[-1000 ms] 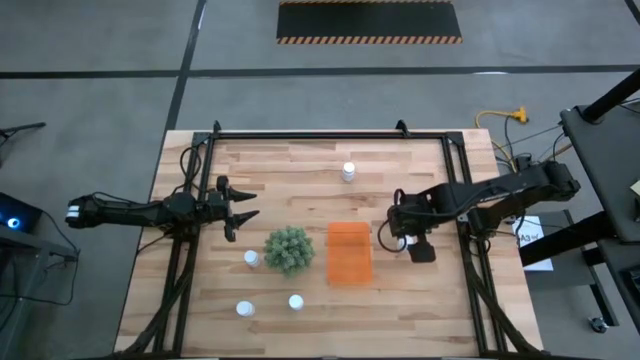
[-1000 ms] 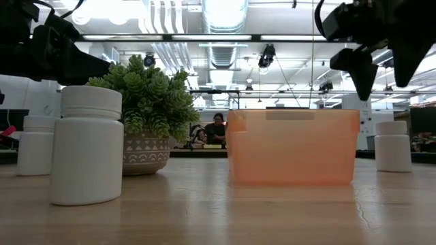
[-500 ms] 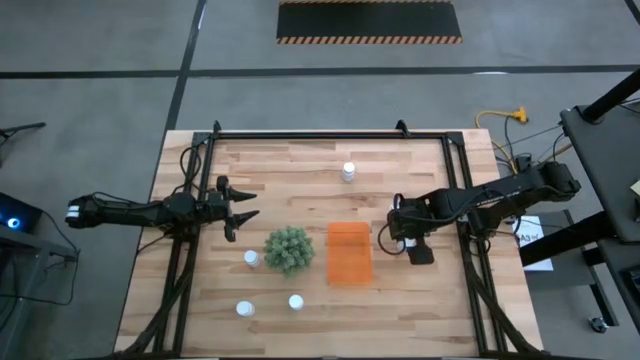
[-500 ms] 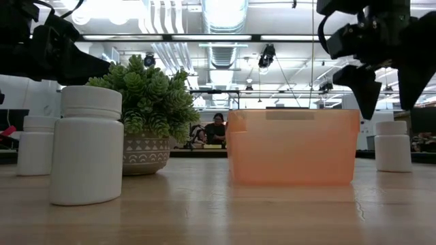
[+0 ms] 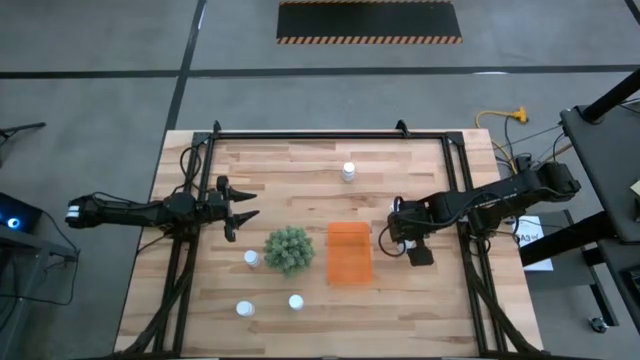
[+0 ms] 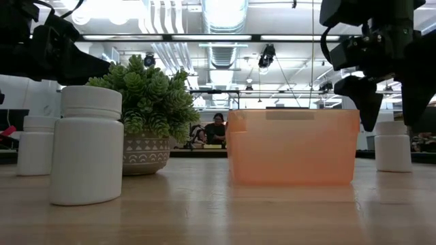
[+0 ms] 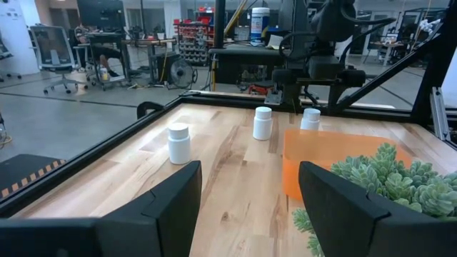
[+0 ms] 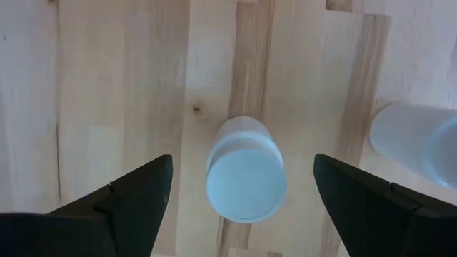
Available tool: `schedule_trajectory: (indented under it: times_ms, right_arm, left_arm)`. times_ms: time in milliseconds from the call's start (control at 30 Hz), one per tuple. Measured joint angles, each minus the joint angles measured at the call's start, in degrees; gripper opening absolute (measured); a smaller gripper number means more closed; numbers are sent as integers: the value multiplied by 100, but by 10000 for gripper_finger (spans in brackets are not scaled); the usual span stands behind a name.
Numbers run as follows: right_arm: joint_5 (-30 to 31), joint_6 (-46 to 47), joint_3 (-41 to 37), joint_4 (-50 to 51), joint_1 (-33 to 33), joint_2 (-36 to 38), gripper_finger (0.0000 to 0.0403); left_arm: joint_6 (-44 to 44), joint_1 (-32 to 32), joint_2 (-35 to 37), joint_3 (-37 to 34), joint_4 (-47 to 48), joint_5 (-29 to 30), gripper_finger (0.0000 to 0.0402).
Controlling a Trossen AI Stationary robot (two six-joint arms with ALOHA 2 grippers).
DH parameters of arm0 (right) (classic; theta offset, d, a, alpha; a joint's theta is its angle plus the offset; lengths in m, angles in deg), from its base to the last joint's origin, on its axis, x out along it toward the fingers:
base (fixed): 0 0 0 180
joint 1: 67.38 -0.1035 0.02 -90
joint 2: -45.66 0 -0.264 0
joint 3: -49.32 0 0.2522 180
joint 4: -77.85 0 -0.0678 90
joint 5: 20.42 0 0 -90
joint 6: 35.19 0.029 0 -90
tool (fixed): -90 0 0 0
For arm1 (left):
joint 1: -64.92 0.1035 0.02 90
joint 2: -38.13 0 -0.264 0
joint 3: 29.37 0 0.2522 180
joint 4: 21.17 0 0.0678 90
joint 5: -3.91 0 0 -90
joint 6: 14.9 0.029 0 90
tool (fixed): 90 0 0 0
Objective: Pick and place pill bottles into a basket
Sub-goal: Put the white medicine bottle into the orange bin
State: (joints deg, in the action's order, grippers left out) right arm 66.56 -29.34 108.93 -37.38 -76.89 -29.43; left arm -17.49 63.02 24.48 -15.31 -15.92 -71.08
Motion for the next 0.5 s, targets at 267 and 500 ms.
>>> schedule_trajectory:
  times_ms: [267,500]
  right_arm:
    - [6,-26,0,-3,0,1,327]
    - [42,-26,0,-3,0,-1,327]
  left_arm:
    - [-2,0,0,0,0,0,218]
    - [-2,1,0,0,0,0,218]
